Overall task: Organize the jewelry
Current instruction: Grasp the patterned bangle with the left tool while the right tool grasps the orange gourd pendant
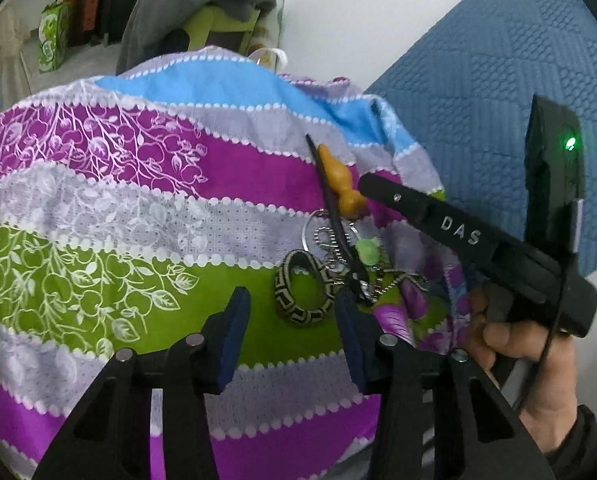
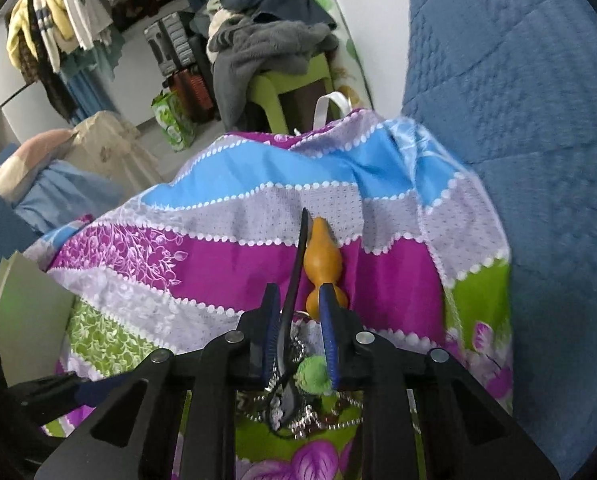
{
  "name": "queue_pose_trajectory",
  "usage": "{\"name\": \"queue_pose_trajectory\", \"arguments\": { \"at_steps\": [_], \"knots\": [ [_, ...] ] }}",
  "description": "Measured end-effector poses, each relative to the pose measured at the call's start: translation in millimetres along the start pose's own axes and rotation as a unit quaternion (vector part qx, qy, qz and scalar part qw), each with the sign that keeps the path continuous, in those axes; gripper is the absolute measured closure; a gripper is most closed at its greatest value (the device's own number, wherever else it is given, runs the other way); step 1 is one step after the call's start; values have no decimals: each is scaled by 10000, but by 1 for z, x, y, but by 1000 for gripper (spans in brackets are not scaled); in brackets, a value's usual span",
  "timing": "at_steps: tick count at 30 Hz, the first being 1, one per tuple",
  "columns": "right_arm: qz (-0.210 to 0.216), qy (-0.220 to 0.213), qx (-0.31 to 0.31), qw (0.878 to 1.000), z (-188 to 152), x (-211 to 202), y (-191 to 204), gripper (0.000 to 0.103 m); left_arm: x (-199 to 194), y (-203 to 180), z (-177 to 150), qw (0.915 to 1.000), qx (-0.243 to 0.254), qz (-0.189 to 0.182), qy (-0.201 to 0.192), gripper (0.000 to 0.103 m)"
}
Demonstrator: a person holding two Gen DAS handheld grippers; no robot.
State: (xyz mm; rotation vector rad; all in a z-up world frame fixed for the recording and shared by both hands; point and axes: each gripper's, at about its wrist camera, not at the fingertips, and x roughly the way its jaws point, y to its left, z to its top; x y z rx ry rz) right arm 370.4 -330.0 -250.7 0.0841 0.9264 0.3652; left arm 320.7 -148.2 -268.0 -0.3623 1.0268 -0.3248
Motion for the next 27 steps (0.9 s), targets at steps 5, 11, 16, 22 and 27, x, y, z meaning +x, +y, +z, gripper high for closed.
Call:
{"name": "queue_pose_trajectory", "arguments": {
  "at_steps": [5, 11, 16, 22, 27],
  "knots": [
    [-155, 92, -205, 9996, 5, 13, 2, 85, 14, 1, 2, 9999, 34, 98, -26, 60],
    [-365, 223, -357, 9984, 9, 26, -2, 85, 30, -1, 8, 9998, 130, 166, -15, 67],
    [-390, 378, -333, 9980, 12, 36, -6, 85, 38, -4, 9, 9996, 214, 182, -38, 68],
    [-436, 476, -329, 9974, 11, 43, -7, 83, 45, -7, 14, 9992, 296, 250, -15, 80],
    [-516, 533, -395, 9965, 9, 47, -5, 80, 47, -6, 17, 9991, 301, 287, 67, 87]
  ]
}}
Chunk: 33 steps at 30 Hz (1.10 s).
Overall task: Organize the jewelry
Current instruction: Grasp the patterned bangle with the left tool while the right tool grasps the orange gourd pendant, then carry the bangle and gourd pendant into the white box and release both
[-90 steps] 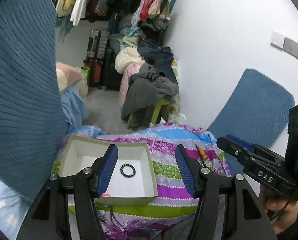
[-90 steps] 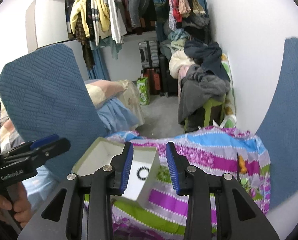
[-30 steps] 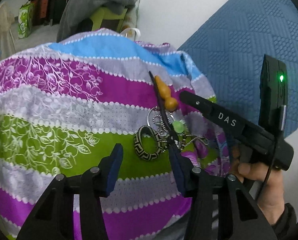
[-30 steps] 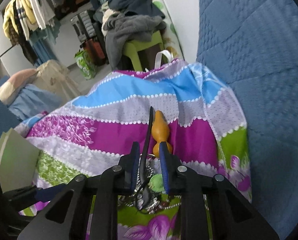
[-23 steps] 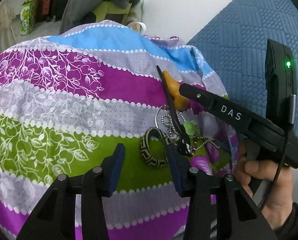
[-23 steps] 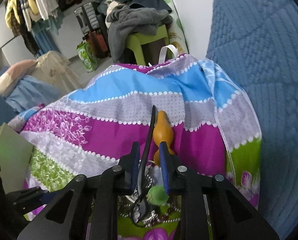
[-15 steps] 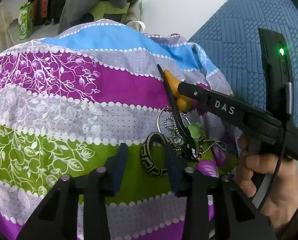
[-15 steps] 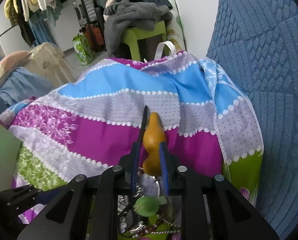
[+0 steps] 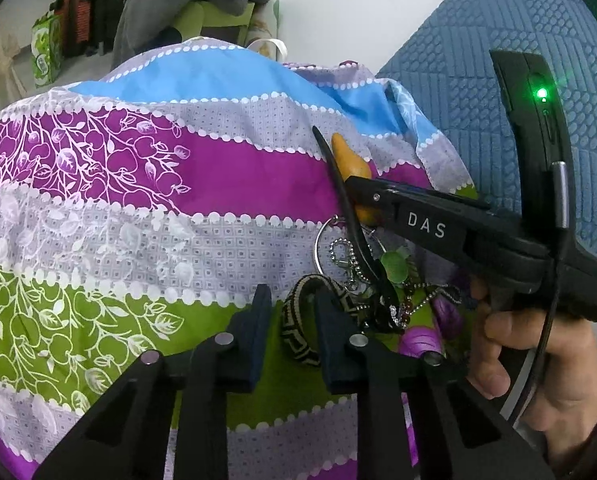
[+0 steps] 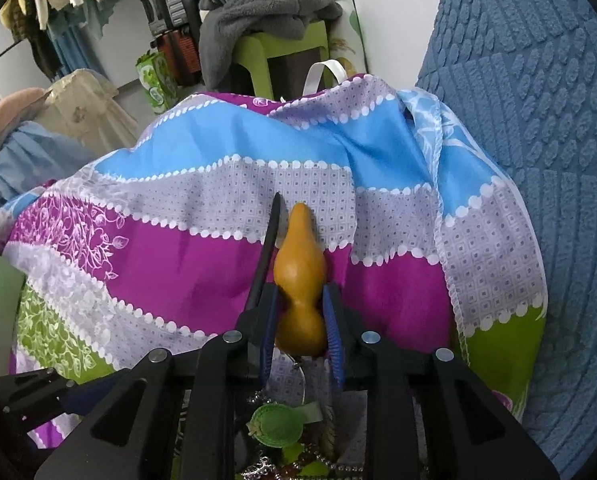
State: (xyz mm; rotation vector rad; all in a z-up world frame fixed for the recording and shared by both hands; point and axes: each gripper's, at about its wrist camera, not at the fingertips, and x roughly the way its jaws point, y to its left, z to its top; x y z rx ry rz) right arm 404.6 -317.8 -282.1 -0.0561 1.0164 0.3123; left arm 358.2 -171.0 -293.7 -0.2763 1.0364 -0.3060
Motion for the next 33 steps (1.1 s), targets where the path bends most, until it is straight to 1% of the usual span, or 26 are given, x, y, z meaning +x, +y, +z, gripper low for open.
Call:
{"name": "queue_pose_trajectory", "arguments": {
  "at_steps": [1, 3, 4, 8, 12, 15, 21, 25, 30, 33],
  "knots": [
    [-27, 18, -7, 10000, 0, 1, 1, 80, 1, 0, 0, 10000, 28, 30, 29, 92],
    [-117, 68, -53, 9999, -1, 4, 3, 79, 2, 1, 2, 10000, 4, 19, 46, 93],
    [-131, 84, -49, 9999, -1, 5, 3, 79, 1, 2, 1, 10000, -23, -4, 51, 95],
    [-72, 104, 159, 9998, -1, 4, -3, 79, -3, 4, 1, 10000, -22, -57, 71, 96],
    [-142, 124, 87, 9998, -4, 2, 2, 79, -7, 7, -2, 9999, -61, -75, 135, 97],
    [-154, 112, 139, 9997, -2, 0, 4, 79, -15, 10, -5, 9999, -85, -100, 98, 97],
    [-211, -76, 160, 9996, -2, -14, 5, 80, -36, 18, -4, 9997, -163, -158, -36, 97],
    [-281, -366, 214, 9987, -6, -38, 8, 80, -55, 22, -1, 9996, -143, -173, -151, 97],
    [-276, -572, 251, 9977, -16, -63, 19, 81, -75, 23, -2, 9994, -130, -205, -240, 97],
    [-318, -584, 209, 9976, -21, -74, 30, 81, -90, 24, -3, 9993, -126, -219, -280, 97]
  ]
}}
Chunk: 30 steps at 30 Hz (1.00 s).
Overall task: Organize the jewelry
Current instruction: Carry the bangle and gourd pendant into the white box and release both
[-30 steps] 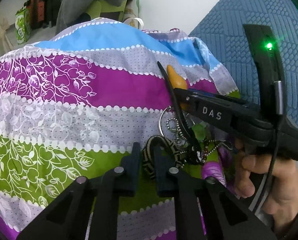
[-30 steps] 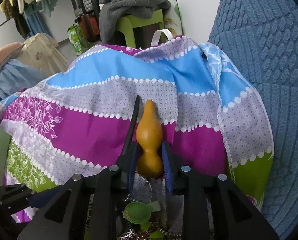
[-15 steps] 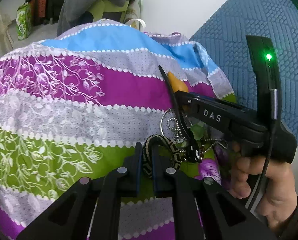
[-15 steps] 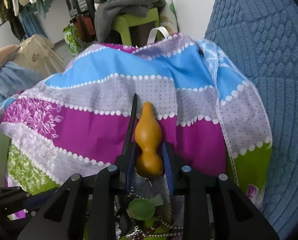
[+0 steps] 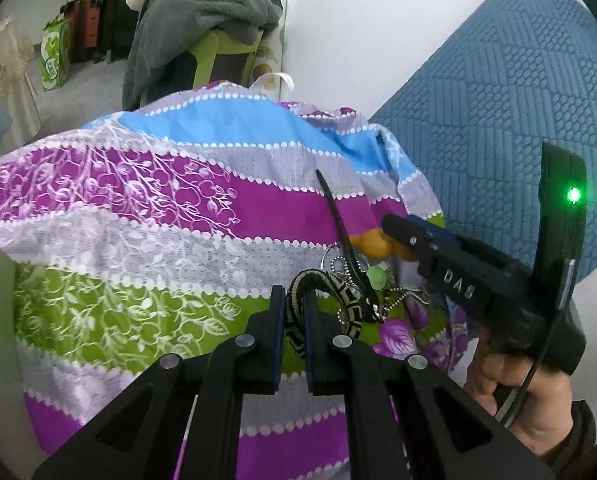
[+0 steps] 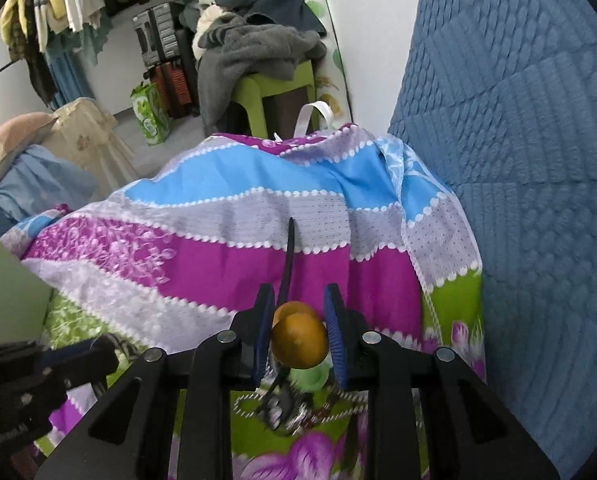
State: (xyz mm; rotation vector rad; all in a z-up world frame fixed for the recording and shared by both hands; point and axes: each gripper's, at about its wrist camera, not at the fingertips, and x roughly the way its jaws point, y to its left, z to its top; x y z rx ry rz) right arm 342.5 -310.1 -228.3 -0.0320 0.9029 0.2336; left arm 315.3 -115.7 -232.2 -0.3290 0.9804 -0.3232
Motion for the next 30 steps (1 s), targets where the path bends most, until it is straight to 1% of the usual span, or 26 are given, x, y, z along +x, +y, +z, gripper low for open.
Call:
{"name": "queue_pose_trajectory", "arguments": {
  "at_steps": [7, 11, 15, 17, 20, 23, 28, 30],
  "knots": [
    [101, -133, 38, 9999, -16, -30, 22, 81, -51, 9, 3, 9997, 7, 101, -222, 97],
    [132, -191, 22, 9997, -24, -48, 40, 81, -78, 16, -4, 9994, 46, 151, -301, 97],
    [147, -139, 10, 9998, -34, -63, 58, 81, -98, 25, -17, 9995, 27, 189, -257, 96],
    [180, -57, 54, 9998, -40, -68, 64, 81, -101, 26, -22, 9994, 96, 264, -186, 96],
    [175, 80, 110, 9998, -50, -78, 75, 81, -116, 31, -30, 9992, 210, 341, -84, 96],
    [228, 166, 217, 9994, -57, -90, 85, 81, -128, 35, -34, 9993, 195, 321, -5, 96],
    [212, 105, 168, 9996, -52, -114, 105, 81, -155, 43, -30, 9996, 112, 276, -1, 96],
    [234, 55, 168, 9996, -47, -123, 111, 81, -169, 45, -25, 9996, 106, 254, -81, 96]
  ]
}}
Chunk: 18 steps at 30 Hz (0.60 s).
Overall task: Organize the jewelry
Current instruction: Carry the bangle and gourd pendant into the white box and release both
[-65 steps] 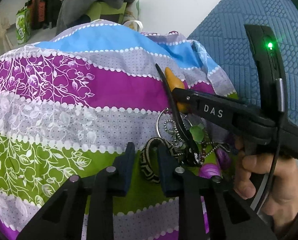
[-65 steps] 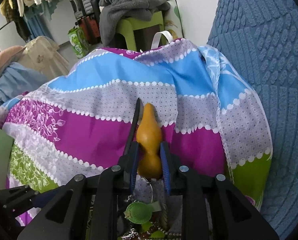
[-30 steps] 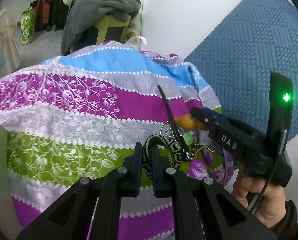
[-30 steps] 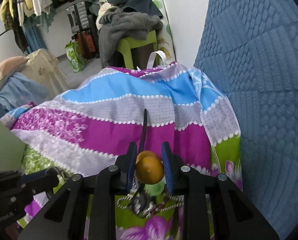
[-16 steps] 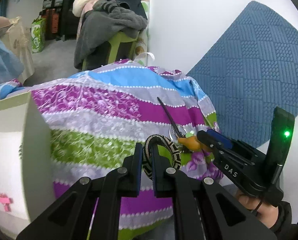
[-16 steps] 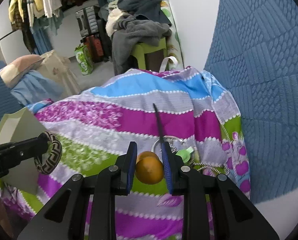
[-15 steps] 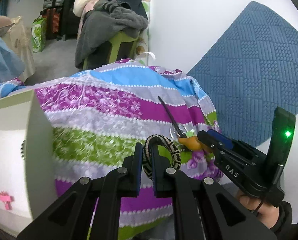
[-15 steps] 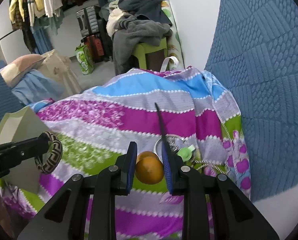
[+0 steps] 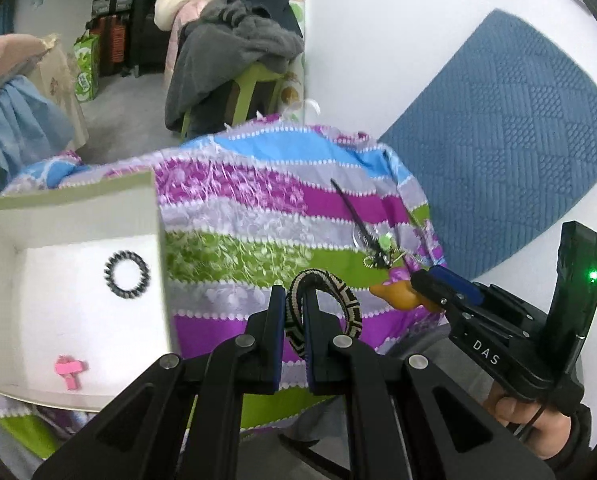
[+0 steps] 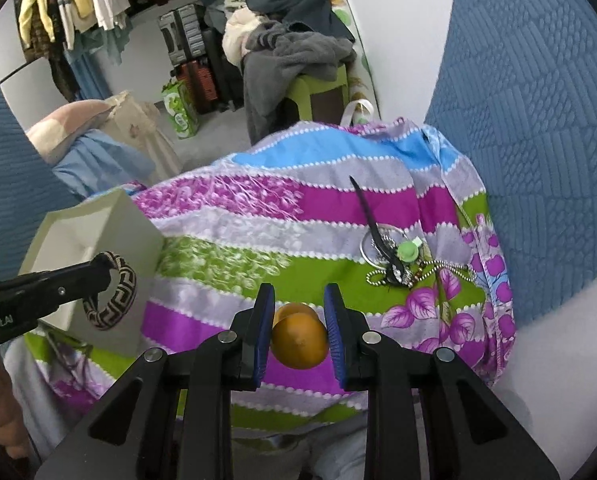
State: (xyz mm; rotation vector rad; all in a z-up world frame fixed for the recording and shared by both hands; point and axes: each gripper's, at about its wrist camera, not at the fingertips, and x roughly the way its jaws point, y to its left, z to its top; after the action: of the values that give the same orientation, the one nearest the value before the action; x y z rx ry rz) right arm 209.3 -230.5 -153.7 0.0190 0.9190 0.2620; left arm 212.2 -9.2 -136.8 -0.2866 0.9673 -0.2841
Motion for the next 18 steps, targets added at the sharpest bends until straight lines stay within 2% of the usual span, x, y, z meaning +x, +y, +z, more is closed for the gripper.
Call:
{"name": "queue_pose_trajectory", "arguments": {
  "at_steps": [10, 18],
  "knots": [
    [289, -533, -172, 9980, 47, -53, 42, 81, -73, 2, 33, 9986, 255, 16, -468, 96],
    [751, -842, -406, 9928, 80, -82, 85, 81, -122, 11, 52, 9955, 432, 56, -838, 96]
  ]
}}
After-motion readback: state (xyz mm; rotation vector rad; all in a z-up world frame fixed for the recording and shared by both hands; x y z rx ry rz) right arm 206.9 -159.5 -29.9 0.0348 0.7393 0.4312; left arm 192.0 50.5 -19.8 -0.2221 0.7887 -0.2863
